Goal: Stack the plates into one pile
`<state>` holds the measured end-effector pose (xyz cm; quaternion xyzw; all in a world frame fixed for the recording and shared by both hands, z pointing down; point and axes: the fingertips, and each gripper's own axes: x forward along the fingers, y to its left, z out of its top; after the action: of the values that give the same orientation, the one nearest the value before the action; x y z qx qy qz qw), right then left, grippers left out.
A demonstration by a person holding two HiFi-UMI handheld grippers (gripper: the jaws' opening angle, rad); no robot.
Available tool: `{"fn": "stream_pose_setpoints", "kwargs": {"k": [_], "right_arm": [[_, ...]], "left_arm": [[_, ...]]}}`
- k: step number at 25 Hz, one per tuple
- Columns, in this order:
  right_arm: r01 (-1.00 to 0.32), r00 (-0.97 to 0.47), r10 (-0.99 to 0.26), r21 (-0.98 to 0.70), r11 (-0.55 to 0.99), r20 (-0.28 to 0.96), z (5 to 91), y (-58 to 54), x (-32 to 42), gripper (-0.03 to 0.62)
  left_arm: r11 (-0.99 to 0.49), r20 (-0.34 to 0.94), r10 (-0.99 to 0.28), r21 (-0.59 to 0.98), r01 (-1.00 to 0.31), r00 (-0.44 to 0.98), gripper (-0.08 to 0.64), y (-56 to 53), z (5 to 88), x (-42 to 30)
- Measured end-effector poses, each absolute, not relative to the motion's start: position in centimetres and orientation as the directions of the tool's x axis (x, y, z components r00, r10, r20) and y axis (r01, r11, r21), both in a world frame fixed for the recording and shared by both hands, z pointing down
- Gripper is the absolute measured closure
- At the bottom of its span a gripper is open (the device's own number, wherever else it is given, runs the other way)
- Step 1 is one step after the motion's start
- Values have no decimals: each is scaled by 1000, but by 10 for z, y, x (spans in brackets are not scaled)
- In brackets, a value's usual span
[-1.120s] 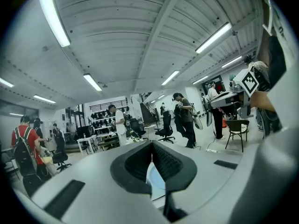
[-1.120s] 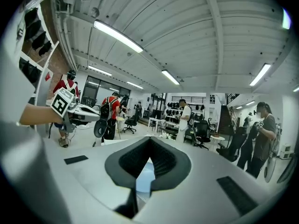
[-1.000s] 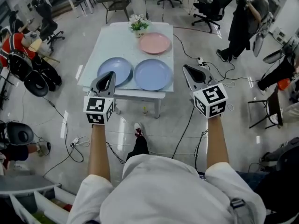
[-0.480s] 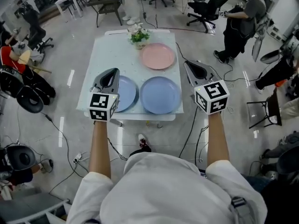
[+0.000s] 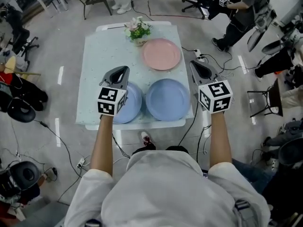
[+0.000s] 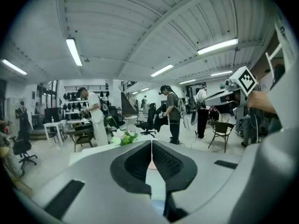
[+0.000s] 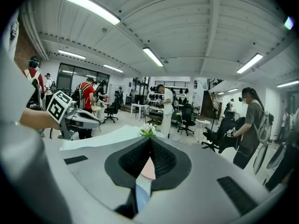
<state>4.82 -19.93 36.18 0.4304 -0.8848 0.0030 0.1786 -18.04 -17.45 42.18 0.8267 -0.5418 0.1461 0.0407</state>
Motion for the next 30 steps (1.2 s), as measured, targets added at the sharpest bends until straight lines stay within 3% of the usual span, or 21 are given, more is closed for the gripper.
{"fn": "stream_pose_setpoints", "kwargs": {"k": [3,6,11,18,30], "right_arm": [[-782,-537,-766,130,609,353,380,-199,53,578],[-800,-512,-769,113,590,383,398,-198,61,578],[-827,-476,-768,78,557,429,427,-197,83,578],[-830,-486,-736,17,558,471,454,-209,105,578],[-823,-512,-683,-69,564,521,487,-243,146,578]], "left_arm": [[-497,345,-814,1,-868,467,536,-186,452,-160],[-570,428,-733,38,-821,529,435,-197,487,-140],[-661,556,-591,81,-746,584,396,-210,545,-103],[-811,710,-304,158,-564,636,390,-223,615,-47],[-823,800,10,348,-450,600,407,-235,688,-6]]}}
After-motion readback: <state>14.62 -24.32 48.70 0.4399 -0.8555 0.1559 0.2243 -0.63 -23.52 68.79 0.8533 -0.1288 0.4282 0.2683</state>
